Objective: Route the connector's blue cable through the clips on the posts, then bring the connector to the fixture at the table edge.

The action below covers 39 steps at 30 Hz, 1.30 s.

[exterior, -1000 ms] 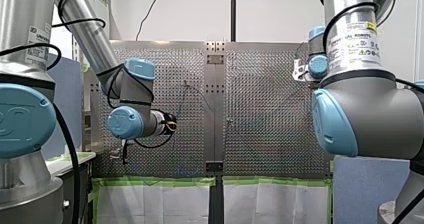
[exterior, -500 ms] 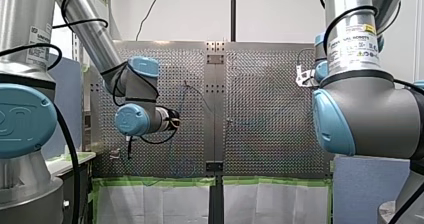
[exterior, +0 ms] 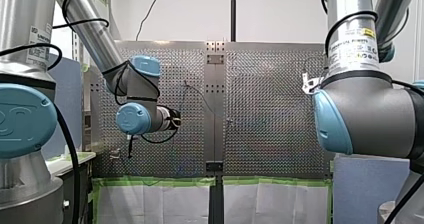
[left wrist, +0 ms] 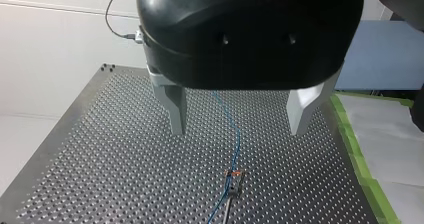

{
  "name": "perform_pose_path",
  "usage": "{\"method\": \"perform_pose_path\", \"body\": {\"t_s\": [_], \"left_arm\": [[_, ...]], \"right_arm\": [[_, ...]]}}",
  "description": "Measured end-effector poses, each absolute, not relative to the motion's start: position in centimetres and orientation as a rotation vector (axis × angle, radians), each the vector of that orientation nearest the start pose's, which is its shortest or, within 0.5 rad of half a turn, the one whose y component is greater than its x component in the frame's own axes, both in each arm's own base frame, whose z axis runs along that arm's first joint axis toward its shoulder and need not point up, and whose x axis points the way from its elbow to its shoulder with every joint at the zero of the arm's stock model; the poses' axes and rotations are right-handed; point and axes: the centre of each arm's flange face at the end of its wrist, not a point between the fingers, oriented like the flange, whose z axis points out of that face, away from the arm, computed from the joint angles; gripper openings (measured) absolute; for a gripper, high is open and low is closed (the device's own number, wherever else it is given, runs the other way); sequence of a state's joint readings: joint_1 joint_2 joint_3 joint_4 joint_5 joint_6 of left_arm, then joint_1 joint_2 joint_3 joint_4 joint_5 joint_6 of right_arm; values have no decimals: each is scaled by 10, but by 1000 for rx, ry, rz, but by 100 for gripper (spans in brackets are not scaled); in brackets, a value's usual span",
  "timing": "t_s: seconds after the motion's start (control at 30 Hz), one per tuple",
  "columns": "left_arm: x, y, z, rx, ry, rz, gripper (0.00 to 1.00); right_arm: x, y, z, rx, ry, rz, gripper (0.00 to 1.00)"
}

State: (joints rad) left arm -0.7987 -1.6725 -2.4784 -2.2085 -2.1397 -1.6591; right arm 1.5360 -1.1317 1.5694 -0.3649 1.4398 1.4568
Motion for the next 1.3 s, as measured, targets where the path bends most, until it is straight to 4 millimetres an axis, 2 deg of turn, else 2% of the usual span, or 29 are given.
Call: {"method": "perform_pose_path", "body": {"t_s": [0.4, 0.8, 1.3], "left_arm": [[173, -297, 150, 175, 1604, -248, 100], [174, -296, 150, 169, 1604, -239, 100], [176, -295, 150, 166, 1607, -232, 100]], "right_arm": [[125, -644, 288, 1417, -1054, 1245, 0], [130, -645, 289, 1473, -986, 1319, 0], [115, -648, 286, 1526, -936, 1374, 0]]}}
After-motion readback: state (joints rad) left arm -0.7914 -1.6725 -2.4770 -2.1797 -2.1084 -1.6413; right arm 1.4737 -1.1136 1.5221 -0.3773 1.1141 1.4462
